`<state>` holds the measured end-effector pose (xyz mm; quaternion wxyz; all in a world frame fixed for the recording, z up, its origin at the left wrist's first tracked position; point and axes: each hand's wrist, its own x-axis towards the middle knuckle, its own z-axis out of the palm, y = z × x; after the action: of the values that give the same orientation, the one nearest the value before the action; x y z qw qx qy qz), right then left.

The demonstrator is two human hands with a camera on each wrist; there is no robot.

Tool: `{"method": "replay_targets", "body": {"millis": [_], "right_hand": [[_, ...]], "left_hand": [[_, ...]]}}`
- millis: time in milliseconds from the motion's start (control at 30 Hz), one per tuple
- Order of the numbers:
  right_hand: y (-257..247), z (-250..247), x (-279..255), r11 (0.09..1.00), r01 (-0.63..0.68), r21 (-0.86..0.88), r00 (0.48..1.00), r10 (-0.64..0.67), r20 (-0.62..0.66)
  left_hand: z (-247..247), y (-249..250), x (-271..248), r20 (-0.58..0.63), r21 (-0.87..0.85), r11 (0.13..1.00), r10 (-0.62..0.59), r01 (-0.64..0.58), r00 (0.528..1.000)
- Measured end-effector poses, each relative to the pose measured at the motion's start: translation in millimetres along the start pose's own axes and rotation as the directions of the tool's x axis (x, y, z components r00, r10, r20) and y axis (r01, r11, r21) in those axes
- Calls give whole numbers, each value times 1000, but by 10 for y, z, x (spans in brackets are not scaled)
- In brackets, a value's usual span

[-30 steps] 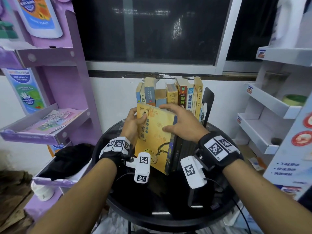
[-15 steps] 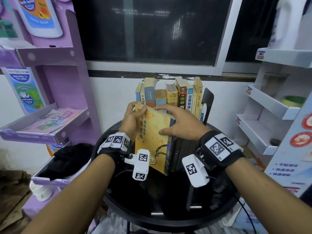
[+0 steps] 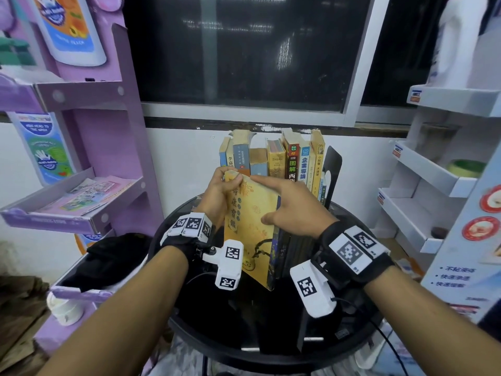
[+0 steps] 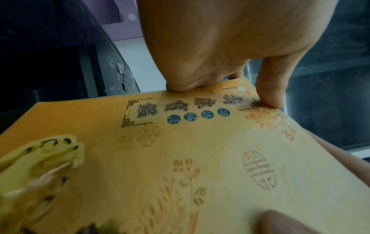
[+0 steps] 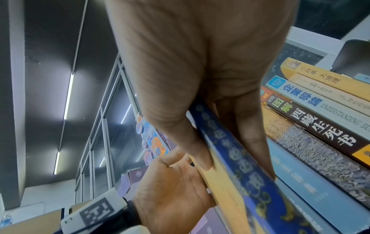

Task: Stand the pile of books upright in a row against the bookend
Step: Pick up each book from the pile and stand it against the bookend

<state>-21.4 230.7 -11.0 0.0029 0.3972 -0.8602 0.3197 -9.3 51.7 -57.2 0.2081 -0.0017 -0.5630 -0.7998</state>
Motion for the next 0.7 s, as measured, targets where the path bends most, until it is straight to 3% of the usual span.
{"method": "replay_targets", "body": {"millis": [200, 467, 533, 633, 700], "right_hand": [[35, -236, -111, 999, -17, 30, 998, 18, -52], [331, -636, -343, 995, -103, 3, 988, 103, -115], [433, -751, -409, 990, -141, -8, 981, 138, -134], [581, -914, -500, 980, -193, -41, 968, 184, -169], [664, -1035, -562, 974, -219, -63, 958, 202, -204]], "left_hand": [[230, 33, 73, 23, 204, 979, 18, -22, 1000], [529, 8, 211, 145, 525, 837, 87, -151, 986], [591, -24, 267, 201, 676, 693, 154, -251, 967], [712, -42, 314, 397, 876, 189, 240, -443, 886], [825, -58, 353, 520, 851, -45, 202, -523, 830]]}}
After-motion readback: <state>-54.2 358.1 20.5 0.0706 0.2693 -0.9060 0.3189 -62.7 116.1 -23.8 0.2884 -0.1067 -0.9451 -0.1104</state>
